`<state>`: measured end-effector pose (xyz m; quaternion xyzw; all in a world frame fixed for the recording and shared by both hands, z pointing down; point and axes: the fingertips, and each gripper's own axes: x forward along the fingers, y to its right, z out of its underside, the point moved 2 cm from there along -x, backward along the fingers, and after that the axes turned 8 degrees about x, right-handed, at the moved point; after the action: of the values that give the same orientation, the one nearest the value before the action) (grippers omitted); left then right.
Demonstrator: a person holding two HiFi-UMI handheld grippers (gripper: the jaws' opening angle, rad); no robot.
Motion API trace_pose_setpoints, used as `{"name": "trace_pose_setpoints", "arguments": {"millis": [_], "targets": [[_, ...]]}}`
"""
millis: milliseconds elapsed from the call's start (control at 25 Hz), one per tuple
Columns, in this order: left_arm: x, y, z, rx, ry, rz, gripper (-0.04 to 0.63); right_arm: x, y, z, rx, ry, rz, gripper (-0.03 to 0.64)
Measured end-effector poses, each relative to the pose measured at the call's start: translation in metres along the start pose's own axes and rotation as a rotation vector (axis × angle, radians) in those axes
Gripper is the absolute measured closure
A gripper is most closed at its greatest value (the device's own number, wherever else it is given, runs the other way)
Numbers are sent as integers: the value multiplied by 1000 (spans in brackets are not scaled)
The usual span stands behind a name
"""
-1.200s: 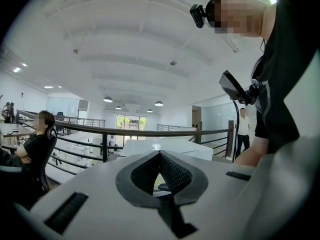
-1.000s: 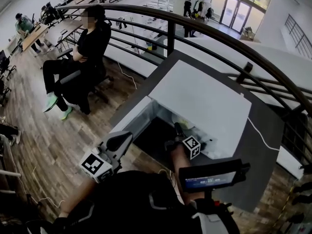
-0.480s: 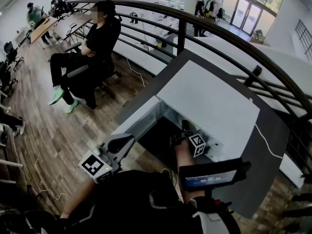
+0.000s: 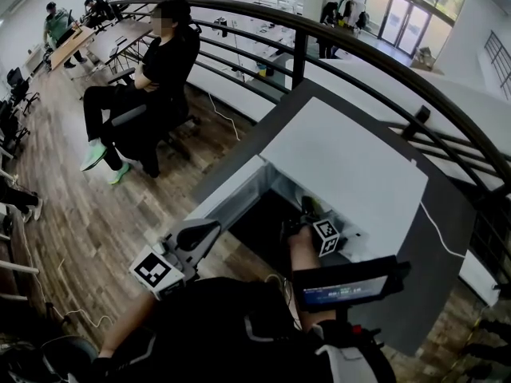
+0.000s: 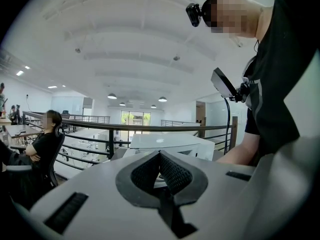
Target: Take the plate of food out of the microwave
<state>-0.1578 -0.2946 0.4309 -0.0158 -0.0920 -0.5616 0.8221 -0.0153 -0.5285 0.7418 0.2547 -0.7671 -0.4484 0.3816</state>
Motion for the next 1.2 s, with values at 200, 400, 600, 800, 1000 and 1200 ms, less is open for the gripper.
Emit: {"name": "trace_pose_setpoints", "arguments": {"millis": [200, 400, 600, 800, 1000, 1200], "targets": [[-3, 1, 1, 8, 2, 21, 591, -6, 4, -1, 33, -2, -23, 373], [0, 0, 3, 2, 7, 37, 591, -11, 5, 1, 47, 1, -32, 413], [-2, 9, 7, 16, -1, 70, 591, -25, 5, 2, 33, -24, -63, 444], [-7, 13, 4, 21, 8, 88, 591, -33, -2, 8, 24, -33, -113, 536], [-3, 14, 10, 6, 4, 79, 591, -33, -2, 5, -12, -65, -124, 592], [-9, 16, 10, 5, 36, 91, 591, -42, 4, 11, -88, -79, -113, 597]]}}
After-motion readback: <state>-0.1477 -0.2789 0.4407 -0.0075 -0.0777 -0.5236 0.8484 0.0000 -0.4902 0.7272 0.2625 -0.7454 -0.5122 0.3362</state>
